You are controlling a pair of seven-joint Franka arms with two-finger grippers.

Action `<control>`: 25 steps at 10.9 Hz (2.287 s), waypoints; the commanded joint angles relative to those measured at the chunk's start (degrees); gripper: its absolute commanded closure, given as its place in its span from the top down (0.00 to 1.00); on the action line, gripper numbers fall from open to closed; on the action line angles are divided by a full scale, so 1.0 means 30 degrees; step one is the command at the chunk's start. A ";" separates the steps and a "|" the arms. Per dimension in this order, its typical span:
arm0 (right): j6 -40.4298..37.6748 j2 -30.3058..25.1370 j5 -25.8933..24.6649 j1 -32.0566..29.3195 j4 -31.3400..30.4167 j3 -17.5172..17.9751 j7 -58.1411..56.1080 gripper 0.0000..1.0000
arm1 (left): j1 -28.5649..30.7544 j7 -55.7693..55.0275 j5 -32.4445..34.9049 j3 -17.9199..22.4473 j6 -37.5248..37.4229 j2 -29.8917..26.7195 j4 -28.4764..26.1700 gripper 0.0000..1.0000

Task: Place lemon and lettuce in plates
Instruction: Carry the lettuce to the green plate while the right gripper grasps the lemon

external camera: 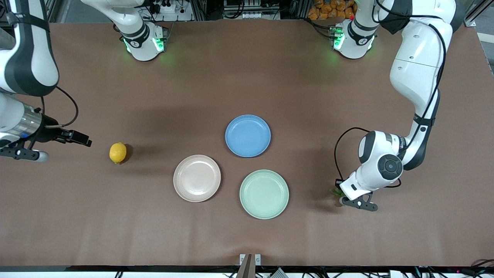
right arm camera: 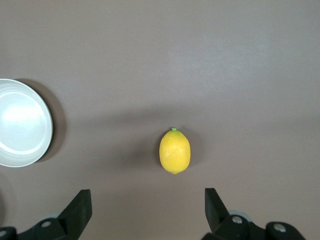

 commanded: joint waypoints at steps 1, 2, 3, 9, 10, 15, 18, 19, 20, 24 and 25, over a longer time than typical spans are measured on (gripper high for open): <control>0.1716 -0.0427 0.0221 -0.0120 -0.1881 0.0012 -0.0906 1.00 | -0.0052 -0.0072 0.0549 -0.0107 -0.0082 -0.0982 0.0037 0.00; 0.2126 -0.0310 0.0221 -0.0150 -0.2262 0.0011 -0.0965 1.00 | -0.0198 -0.0101 0.0462 -0.0167 -0.0112 -0.1246 0.0037 0.00; 0.2740 -0.0309 0.0221 -0.0150 -0.2788 0.0011 -0.0995 1.00 | -0.0257 -0.0159 0.0374 -0.0225 -0.0112 -0.1452 0.0037 0.00; 0.6580 0.0830 0.0221 -0.0092 -0.4785 0.0011 -0.1493 1.00 | -0.0287 -0.2761 0.0314 -0.2566 -0.0083 -0.2450 0.0153 0.00; 0.7106 0.1327 0.0221 -0.0033 -0.4815 0.0011 -0.1522 1.00 | -0.0287 -0.2970 0.0315 -0.2802 -0.0083 -0.2450 0.0270 0.00; 1.1259 0.2883 0.0192 0.0085 -0.6595 0.0011 -0.2193 1.00 | -0.0753 -0.4140 0.0256 -0.3653 0.1583 -0.2100 0.0652 0.00; 1.2969 0.3702 0.0192 0.0113 -0.7305 0.0040 -0.2460 1.00 | -0.1838 -0.5927 0.0256 -0.3624 0.3367 -0.1719 0.0506 0.00; 1.3144 0.3908 0.0192 0.0114 -0.7305 0.0041 -0.2460 1.00 | -0.2101 -0.6076 0.0227 -0.3624 0.3810 -0.1544 0.0505 0.00; 1.3204 0.4055 0.0192 0.0114 -0.7305 0.0041 -0.2460 1.00 | -0.2393 -0.6658 0.0198 -0.3624 0.4249 -0.1281 0.0505 0.00; 1.3380 0.4670 0.0192 0.0172 -0.7335 0.0040 -0.2460 1.00 | -0.3271 -0.7161 0.0198 -0.3624 0.7294 0.0184 0.0476 0.00; 1.3380 0.4845 0.0192 0.0230 -0.7306 0.0041 -0.2460 1.00 | -0.3420 -0.7249 0.0197 -0.3624 0.7474 0.0448 0.0476 0.00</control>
